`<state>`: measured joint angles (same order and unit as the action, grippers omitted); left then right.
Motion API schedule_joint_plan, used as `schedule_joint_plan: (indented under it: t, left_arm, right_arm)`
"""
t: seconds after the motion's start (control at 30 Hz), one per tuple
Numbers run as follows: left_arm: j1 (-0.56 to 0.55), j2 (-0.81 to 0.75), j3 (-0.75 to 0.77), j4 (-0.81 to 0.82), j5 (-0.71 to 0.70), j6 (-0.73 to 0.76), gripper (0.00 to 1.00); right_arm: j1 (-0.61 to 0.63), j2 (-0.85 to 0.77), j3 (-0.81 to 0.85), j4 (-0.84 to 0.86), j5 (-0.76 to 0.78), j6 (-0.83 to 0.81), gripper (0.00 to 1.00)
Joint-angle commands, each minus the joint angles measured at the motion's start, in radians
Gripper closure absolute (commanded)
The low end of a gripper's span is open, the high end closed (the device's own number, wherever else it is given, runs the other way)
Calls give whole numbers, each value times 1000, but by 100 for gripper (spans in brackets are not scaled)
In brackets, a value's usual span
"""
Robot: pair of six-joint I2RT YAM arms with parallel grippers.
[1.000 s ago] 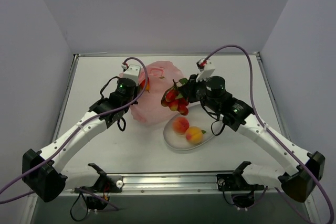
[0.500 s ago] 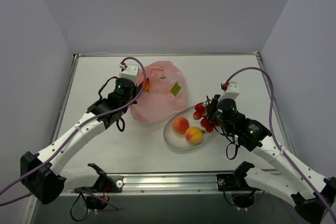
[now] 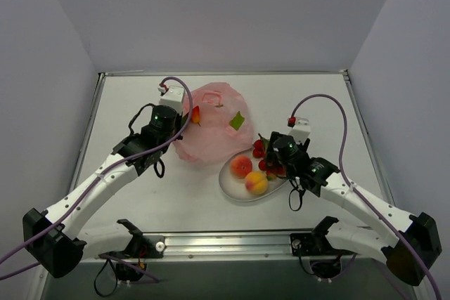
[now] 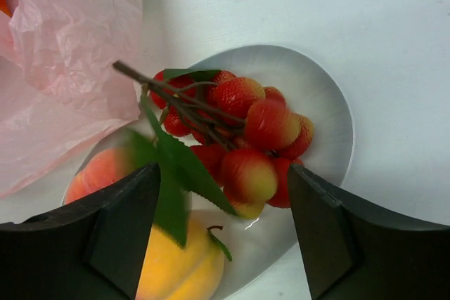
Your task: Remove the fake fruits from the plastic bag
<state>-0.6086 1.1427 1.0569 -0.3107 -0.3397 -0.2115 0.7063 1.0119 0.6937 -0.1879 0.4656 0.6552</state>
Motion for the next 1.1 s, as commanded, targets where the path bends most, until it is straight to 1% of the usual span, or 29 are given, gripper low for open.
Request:
schedule_joint_plan:
  t: [0.0, 0.03, 0.13, 0.2, 0.27, 0.3, 0.33, 0.37, 0.4, 0.43, 0.5, 0.53, 0.67, 0.73, 0.77, 0.8, 0.87, 0.97, 1.0, 1.07]
  left_arm:
    - [-8, -31, 15, 2, 13, 23, 98]
    - [-8, -32, 12, 4, 11, 23, 98]
    - [-11, -43, -6, 25, -5, 23, 98]
    - [-13, -46, -14, 42, -5, 23, 98]
    - [-11, -43, -21, 47, -8, 24, 98]
    - [-11, -40, -21, 47, -13, 24, 98]
    - [-13, -38, -23, 50, -22, 24, 98]
    - [-13, -40, -29, 51, -25, 24, 98]
    - [-13, -43, -35, 65, -30, 26, 98]
    - [-13, -55, -43, 76, -39, 29, 98]
    - [-17, -70, -75, 114, -42, 53, 98]
    - [-17, -80, -87, 128, -45, 63, 98]
    - [-23, -58, -103, 137, -74, 90, 98]
    - [-25, -40, -110, 145, -81, 101, 98]
    - [-25, -32, -110, 145, -90, 101, 98]
    - [-25, -26, -109, 144, -93, 103, 98]
    - [-23, -5, -113, 147, -96, 106, 98]
    - [-23, 17, -130, 183, -90, 122, 98]
    - [-23, 22, -136, 193, -88, 126, 98]
    - [-23, 29, -153, 208, -82, 130, 98]
  right_arm:
    - [1, 4, 36, 77, 25, -17, 31]
    - [2, -4, 59, 84, 24, -38, 24]
    - [19, 2, 136, 102, 31, -98, 22]
    - [48, 20, 173, 145, 33, -135, 25]
    - [68, 60, 222, 177, -11, -184, 33]
    - [76, 77, 236, 258, -51, -201, 36]
    - [78, 114, 245, 293, -130, -212, 42]
    - [79, 134, 257, 376, -171, -219, 47]
    - [78, 161, 265, 411, -218, -226, 50]
    - [79, 225, 276, 439, -288, -230, 51]
    - [88, 293, 314, 502, -321, -241, 52]
    - [94, 360, 323, 522, -338, -244, 53]
    - [101, 522, 363, 643, -474, -264, 53]
    - [102, 612, 392, 674, -534, -273, 53]
    - [102, 640, 403, 698, -551, -276, 53]
    - [102, 669, 427, 708, -585, -281, 50]
    - [102, 746, 454, 722, -602, -289, 45]
    - [101, 832, 512, 737, -624, -299, 32]
    - [101, 852, 526, 739, -624, -301, 25]
    - [99, 907, 572, 743, -619, -304, 20]
